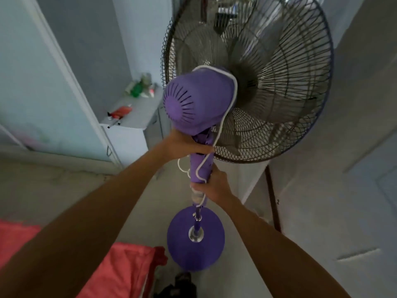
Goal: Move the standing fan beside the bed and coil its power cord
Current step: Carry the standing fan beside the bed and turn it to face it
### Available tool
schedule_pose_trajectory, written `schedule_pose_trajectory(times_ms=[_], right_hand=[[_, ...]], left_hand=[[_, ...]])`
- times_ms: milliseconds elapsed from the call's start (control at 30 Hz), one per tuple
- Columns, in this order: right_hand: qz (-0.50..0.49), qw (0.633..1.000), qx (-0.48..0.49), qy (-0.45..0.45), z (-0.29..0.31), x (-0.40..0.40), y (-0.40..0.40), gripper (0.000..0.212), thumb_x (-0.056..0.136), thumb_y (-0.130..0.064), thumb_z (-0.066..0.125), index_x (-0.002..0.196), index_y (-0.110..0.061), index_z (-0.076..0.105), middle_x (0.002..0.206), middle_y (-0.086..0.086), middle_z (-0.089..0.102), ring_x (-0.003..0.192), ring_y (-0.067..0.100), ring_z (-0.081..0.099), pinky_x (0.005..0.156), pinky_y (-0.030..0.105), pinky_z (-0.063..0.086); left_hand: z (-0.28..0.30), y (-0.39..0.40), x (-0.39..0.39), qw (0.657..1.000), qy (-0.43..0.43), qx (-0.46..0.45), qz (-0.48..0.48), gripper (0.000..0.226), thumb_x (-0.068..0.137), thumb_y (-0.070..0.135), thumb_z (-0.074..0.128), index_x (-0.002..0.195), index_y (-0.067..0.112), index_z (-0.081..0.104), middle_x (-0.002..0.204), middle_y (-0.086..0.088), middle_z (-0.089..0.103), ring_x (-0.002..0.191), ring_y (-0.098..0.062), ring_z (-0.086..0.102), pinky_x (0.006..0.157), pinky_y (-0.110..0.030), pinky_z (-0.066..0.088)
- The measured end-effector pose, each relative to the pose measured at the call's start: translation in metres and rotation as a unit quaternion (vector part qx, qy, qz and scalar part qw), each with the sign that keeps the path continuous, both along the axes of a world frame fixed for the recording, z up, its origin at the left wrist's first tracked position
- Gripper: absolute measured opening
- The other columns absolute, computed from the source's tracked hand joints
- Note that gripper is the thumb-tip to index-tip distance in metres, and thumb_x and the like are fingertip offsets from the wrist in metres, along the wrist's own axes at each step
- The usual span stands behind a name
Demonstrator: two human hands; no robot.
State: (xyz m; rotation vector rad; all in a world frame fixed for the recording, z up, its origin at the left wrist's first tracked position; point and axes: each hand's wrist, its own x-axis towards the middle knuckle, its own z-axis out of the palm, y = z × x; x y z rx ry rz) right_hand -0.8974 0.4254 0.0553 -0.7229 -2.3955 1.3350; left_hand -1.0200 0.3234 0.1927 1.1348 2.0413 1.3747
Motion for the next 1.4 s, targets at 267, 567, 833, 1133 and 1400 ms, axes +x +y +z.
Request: schedule_pose_trajectory(times_ms=[267, 567, 833, 1133, 1400], right_hand=[[0.121, 0.993, 0.008, -0.010, -0.008, -0.146, -0.003, 0.057, 0.059, -0.024, 0.089, 0.108, -0.014, 0.062, 0.089, -0.001, 0.073, 0.078, 0.015, 0.068, 0.069, 0.021, 0.049], [0.264, 0.964, 0.016, -0.016, -0.008, -0.313, -0.037, 0.062, 0.058, -0.027, 0.091, 0.110, -0.011, 0.062, 0.096, 0.004, 0.075, 0.083, 0.018, 0.069, 0.074, 0.026, 0.054], [0.394, 0.918, 0.028, -0.022, -0.012, -0.450, -0.084, 0.057, 0.057, -0.034, 0.089, 0.105, -0.016, 0.063, 0.089, 0.001, 0.076, 0.081, 0.019, 0.071, 0.074, 0.033, 0.056], [0.516, 0.856, 0.011, -0.042, -0.010, -0.576, -0.169, 0.051, 0.052, -0.036, 0.089, 0.091, -0.023, 0.060, 0.075, -0.010, 0.069, 0.065, 0.008, 0.066, 0.055, 0.007, 0.046], [0.571, 0.818, 0.005, -0.065, -0.016, -0.675, -0.280, 0.050, 0.053, -0.029, 0.092, 0.091, -0.021, 0.061, 0.071, -0.017, 0.066, 0.056, -0.013, 0.060, 0.049, 0.003, 0.040]], left_hand=[[-0.019, -0.027, -0.128, 0.992, 0.038, -0.011, 0.123, 0.066, 0.060, 0.032, 0.093, 0.115, 0.036, 0.057, 0.119, 0.006, 0.065, 0.107, -0.014, 0.062, 0.092, -0.028, 0.054], [-0.026, -0.086, -0.257, 0.958, -0.005, 0.011, 0.286, 0.062, 0.058, 0.028, 0.094, 0.110, 0.038, 0.062, 0.116, 0.008, 0.069, 0.105, -0.008, 0.064, 0.088, -0.020, 0.054], [-0.028, -0.145, -0.353, 0.912, 0.032, -0.026, 0.408, 0.069, 0.062, 0.024, 0.093, 0.124, 0.017, 0.063, 0.124, -0.002, 0.067, 0.116, -0.020, 0.061, 0.099, -0.028, 0.050], [-0.028, -0.227, -0.430, 0.834, 0.047, -0.042, 0.549, 0.062, 0.055, 0.041, 0.088, 0.110, 0.022, 0.067, 0.112, 0.003, 0.070, 0.096, -0.003, 0.061, 0.080, -0.004, 0.048], [-0.038, -0.334, -0.507, 0.795, 0.055, -0.019, 0.604, 0.065, 0.049, 0.047, 0.086, 0.107, 0.021, 0.068, 0.106, 0.007, 0.069, 0.088, 0.007, 0.059, 0.074, 0.004, 0.040]])
